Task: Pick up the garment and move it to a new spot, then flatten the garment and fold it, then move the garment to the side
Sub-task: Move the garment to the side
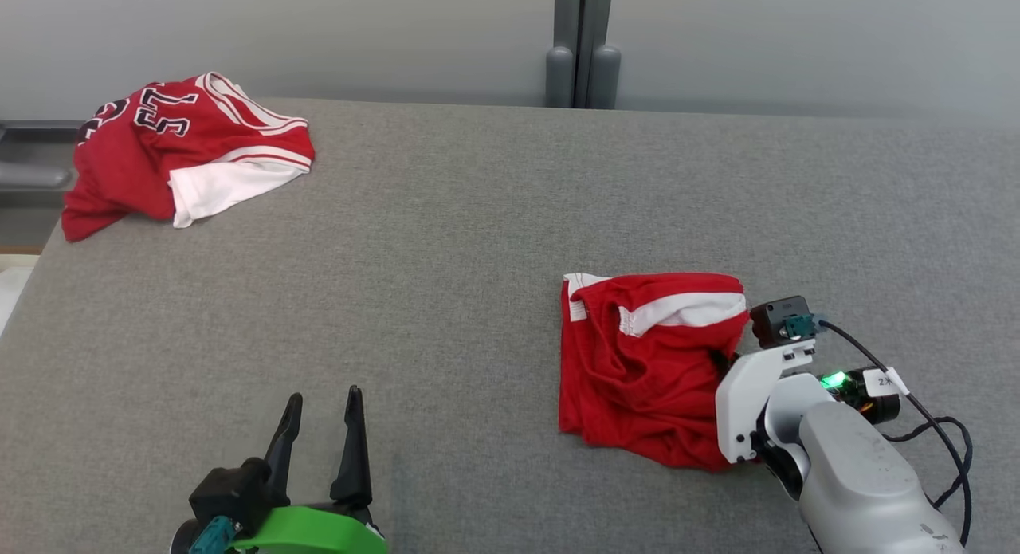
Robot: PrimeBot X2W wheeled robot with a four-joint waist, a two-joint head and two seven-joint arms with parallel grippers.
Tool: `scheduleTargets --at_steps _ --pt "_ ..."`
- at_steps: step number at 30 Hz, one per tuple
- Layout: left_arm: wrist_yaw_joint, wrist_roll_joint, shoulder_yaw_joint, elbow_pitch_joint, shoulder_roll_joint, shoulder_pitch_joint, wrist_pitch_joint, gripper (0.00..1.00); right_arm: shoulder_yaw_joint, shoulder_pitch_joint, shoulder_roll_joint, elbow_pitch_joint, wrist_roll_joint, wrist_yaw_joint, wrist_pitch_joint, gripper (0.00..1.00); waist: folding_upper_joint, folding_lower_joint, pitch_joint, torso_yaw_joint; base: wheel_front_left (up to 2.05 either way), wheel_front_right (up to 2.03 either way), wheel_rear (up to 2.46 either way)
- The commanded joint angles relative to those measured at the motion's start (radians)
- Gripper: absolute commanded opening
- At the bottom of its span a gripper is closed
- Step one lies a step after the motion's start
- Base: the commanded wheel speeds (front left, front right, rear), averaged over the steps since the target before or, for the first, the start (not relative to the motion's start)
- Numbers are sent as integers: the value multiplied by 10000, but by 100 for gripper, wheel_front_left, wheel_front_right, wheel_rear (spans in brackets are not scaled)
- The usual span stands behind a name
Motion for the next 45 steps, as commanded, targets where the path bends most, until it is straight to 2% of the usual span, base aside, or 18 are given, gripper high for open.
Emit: scheduleTargets --at_steps 1,7,13,19,26,32,36,45 --pt "-59 42 24 -54 24 -214 -4 100 56 -110 -90 114 114 -18 -113 0 0 0 179 -256 0 0 0" --pt "-118 55 -34 -230 24 -486 -4 100 99 -694 -126 84 -39 -18 -686 0 0 0 580 -1174 0 0 0" --pt "-219 270 -160 -445 26 -971 -4 100 -115 -1319 -470 -72 -264 -18 -1046 0 0 0 1154 -2446 0 0 0" --pt "-395 593 -320 -500 30 -1657 -3 100 -785 -1847 -818 -286 -388 -18 -1372 0 0 0 2032 -3999 0 0 0" --pt "-541 995 -557 -300 196 -2234 -4 100 -1516 -2178 -647 -192 -487 -16 -1864 0 0 0 2697 -4933 0 0 0" --pt "-606 1119 -719 -182 299 -2511 -3 100 -1725 -2544 -596 -35 -636 -16 -2162 0 0 0 3013 -4972 0 0 0" --pt "-608 1117 -700 -205 338 -2609 -3 100 -1701 -3028 -640 -9 -767 -16 -2257 0 0 0 3191 -4681 0 0 0" --pt "-632 1155 -600 -412 290 -2796 -3 100 -1745 -4534 -1283 251 -1143 -17 -1950 0 0 0 3681 -3728 0 0 0"
